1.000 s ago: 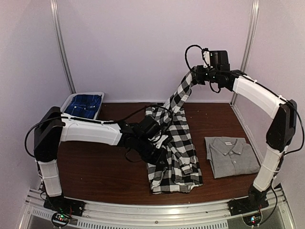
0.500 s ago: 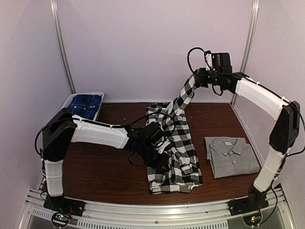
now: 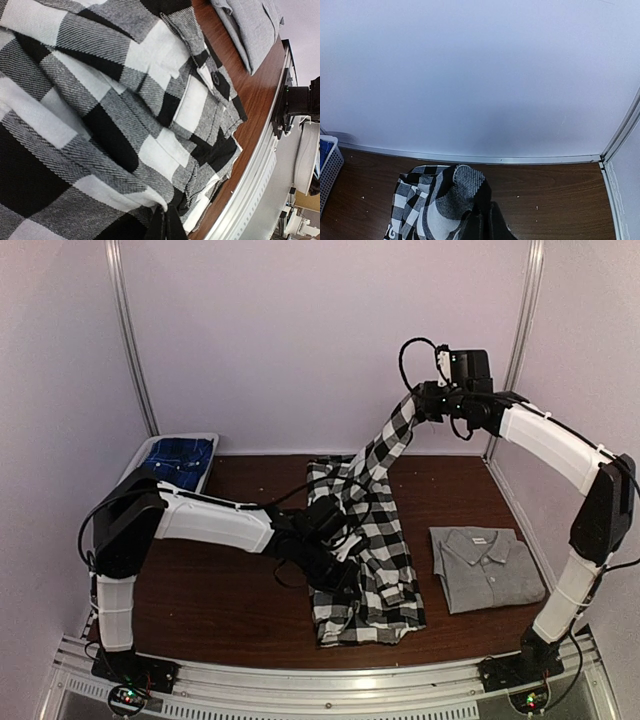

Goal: Fold and stack the long sleeve shirts
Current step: Fold the 1/3-folded shirt at the center of the board, then smooth out the rectangle-folded shirt at the center of the board.

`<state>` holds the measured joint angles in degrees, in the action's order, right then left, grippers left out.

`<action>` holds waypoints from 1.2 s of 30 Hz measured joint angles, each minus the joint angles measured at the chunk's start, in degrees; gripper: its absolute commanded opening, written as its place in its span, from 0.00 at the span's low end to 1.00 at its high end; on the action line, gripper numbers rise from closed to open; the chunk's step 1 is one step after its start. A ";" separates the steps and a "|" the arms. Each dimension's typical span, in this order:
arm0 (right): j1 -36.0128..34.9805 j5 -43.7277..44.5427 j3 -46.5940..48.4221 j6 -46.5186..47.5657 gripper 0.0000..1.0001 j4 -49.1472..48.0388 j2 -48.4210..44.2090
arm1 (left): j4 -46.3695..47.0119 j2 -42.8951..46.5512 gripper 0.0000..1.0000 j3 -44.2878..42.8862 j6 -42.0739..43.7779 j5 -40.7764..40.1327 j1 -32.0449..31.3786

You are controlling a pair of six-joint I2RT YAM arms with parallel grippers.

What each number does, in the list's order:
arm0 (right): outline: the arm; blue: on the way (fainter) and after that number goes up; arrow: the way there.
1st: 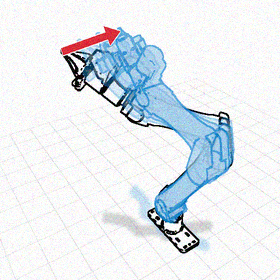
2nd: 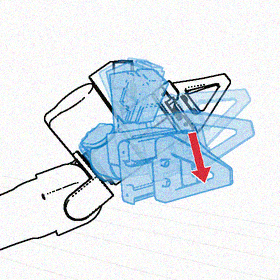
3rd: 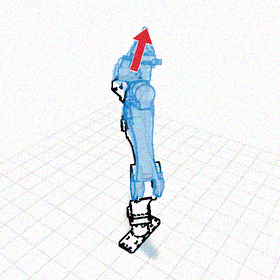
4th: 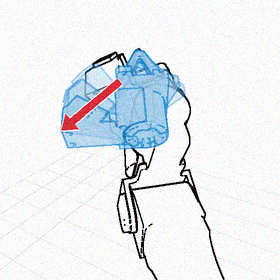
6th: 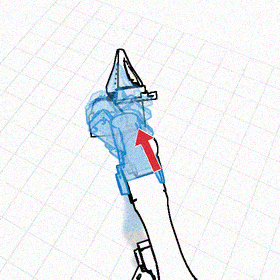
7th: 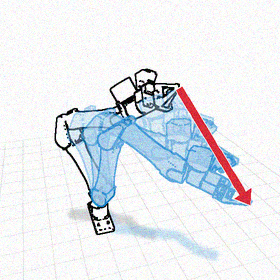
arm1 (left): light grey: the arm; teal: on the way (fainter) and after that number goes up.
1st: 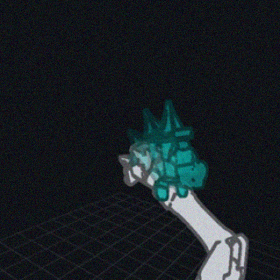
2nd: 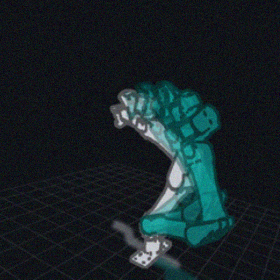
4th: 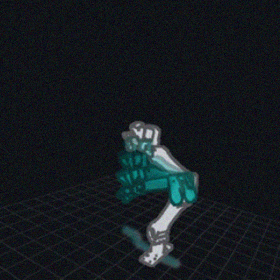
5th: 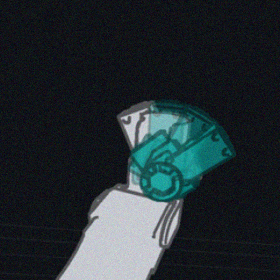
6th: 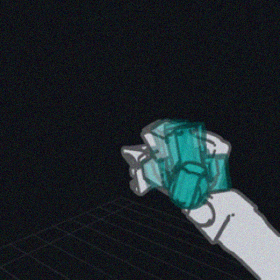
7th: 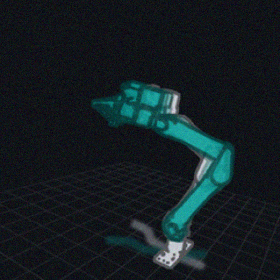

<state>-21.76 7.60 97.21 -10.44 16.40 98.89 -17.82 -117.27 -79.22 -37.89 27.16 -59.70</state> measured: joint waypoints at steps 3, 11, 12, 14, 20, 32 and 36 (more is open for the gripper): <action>0.00 0.02 -0.66 0.00 0.00 -0.15 0.00 | 0.39 -0.59 0.00 0.00 -0.17 0.13 -0.02; 0.31 0.44 -2.56 0.00 0.00 -0.35 0.00 | 1.38 -2.19 0.30 -0.09 -0.37 0.94 -0.04; 0.39 0.46 -2.60 0.00 0.00 -0.37 0.00 | 1.42 -2.19 0.34 -0.13 -0.59 1.03 -0.09; 0.50 0.61 -2.67 0.00 0.00 -0.35 0.00 | 1.51 -2.14 0.41 -0.20 -0.79 0.92 -0.17; 0.61 0.68 -2.67 0.02 0.00 -0.35 0.00 | 0.94 2.62 0.42 1.33 -1.03 -1.25 -0.28; 0.70 0.83 -2.67 0.09 0.00 -0.24 0.00 | 0.00 12.70 0.22 12.74 -1.27 -3.76 1.01; 0.94 0.87 -2.67 0.13 0.00 0.13 0.00 | -0.17 12.50 0.20 14.71 -1.20 -2.80 1.01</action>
<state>-20.82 8.47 94.54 -10.31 16.53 98.89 -18.00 -104.77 -64.51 -39.09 24.36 -58.70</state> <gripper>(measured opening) 0.024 0.210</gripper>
